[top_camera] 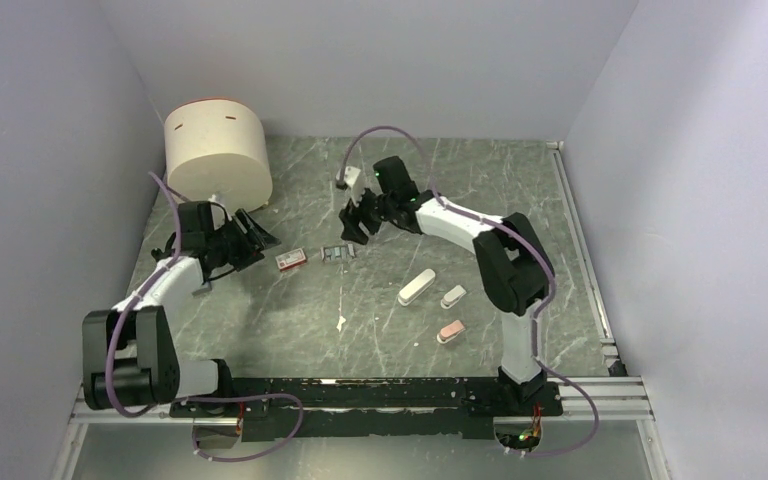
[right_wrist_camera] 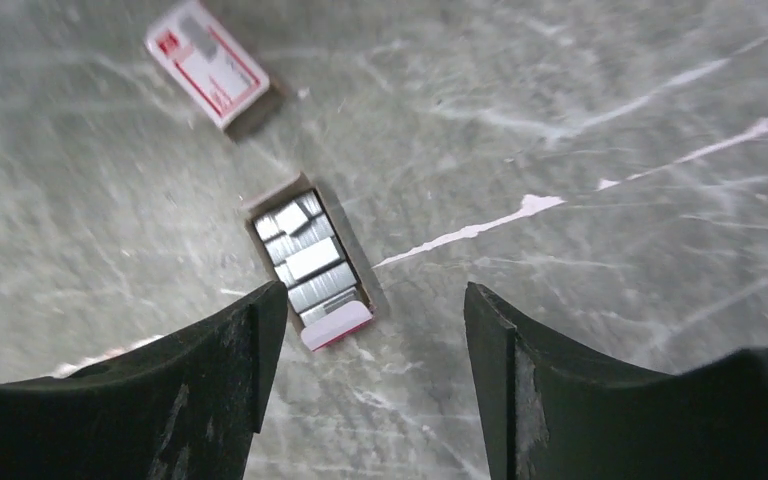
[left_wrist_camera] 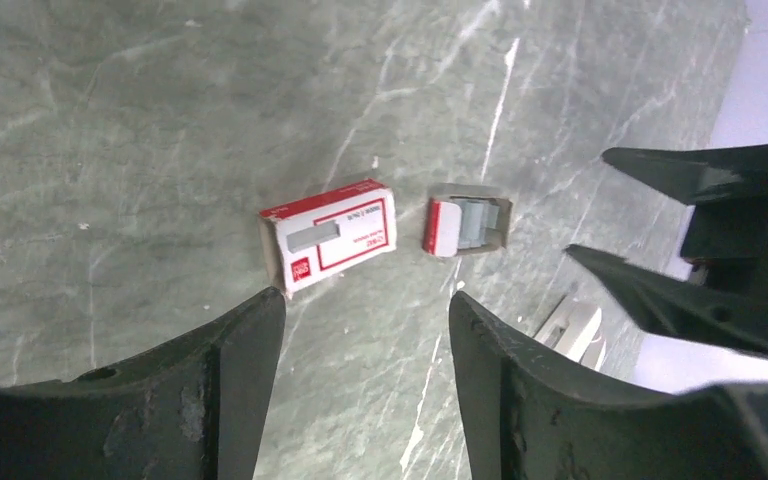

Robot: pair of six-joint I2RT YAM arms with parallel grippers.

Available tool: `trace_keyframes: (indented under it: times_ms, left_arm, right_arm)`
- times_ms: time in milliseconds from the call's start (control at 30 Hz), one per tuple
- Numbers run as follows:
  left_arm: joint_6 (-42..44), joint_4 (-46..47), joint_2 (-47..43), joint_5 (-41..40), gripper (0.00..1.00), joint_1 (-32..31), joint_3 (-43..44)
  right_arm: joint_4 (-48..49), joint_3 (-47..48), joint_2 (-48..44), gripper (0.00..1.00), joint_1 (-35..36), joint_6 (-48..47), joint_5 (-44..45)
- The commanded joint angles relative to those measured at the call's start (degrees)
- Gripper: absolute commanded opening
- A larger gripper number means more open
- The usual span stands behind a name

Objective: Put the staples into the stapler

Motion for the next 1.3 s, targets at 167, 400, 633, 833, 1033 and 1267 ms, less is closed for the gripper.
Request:
trace_keyframes:
  times_ms: [167,400,633,833,1033,1267]
  left_arm:
    - [2.8,-1.5,-13.2,2.3,0.62,-4.1,0.7]
    - [4.9,-1.7,-18.4,1.9,0.66,-7.9,-0.1]
    - [8.1,-4.8,-20.0,0.3,0.67,-8.3,0.6]
    - [7.2,-3.6,-19.0,-0.5,0.69,-8.3,0.2]
    - [6.7,-3.4,-18.4,-1.1,0.69,-8.3,-0.4]
    - [6.3,-2.7,-17.6,-1.2,0.70,-8.3,-0.8]
  right_arm:
    - [1.4,-2.0,-10.0,0.66,-0.5,29.4,12.7]
    - [3.3,-8.7,-11.9,0.68,3.4,38.1,22.5]
    - [-7.1,0.3,-3.4,0.62,8.5,43.6,38.8]
    - [-8.1,2.4,0.3,0.54,8.9,45.3,40.6]
    - [-10.2,3.7,1.7,0.48,9.1,45.3,39.9]
    - [-10.8,2.7,1.6,0.50,9.1,44.7,39.7]
